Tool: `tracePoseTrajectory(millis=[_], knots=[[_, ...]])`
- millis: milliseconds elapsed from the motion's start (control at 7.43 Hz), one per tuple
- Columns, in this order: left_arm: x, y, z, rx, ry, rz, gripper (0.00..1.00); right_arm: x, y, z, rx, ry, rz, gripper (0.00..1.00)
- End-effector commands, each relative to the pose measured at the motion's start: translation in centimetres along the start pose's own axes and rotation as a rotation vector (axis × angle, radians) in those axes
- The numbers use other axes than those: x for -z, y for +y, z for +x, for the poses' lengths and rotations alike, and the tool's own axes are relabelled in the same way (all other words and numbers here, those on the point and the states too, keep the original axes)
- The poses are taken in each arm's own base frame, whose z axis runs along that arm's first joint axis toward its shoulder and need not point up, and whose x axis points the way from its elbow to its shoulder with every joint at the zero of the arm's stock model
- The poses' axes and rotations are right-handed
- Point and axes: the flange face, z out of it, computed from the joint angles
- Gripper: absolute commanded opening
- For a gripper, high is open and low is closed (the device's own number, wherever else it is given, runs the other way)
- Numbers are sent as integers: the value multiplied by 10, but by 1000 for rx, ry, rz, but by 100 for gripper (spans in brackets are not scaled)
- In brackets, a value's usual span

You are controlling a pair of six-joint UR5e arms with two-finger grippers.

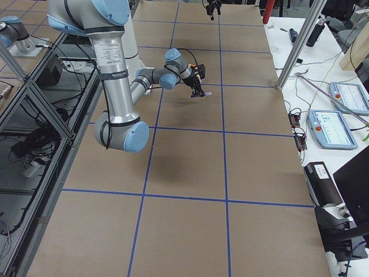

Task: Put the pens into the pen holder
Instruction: 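Grasp the purple marker upright with the right gripper, then carry the purple marker over the cup and lower it in with the right gripper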

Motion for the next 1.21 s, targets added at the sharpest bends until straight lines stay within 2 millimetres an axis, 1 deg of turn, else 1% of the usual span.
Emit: tracePoseTrajectory(millis=[0, 135, 404, 538, 673, 808, 942, 1077], knots=[[-3, 2, 0, 2, 2, -8, 100, 22, 2, -57, -134, -65, 156, 0], [-6, 2, -1, 4, 1, -12, 100, 26, 13, -85, -160, -86, 208, 0], [-11, 4, -5, 10, -1, -21, 100, 17, 32, -118, -186, -88, 259, 0], [-12, 5, -6, 12, -2, -24, 100, 13, 37, -130, -182, -89, 263, 0], [-14, 6, -7, 13, -3, -26, 100, 11, 43, -138, -177, -87, 271, 0], [-14, 6, -8, 13, -3, -26, 100, 12, 51, -143, -171, -91, 267, 0], [-16, 6, -9, 15, -4, -28, 100, 14, 62, -146, -162, -94, 266, 0], [-18, 7, -11, 16, -5, -32, 100, 16, 66, -147, -158, -96, 267, 0]])
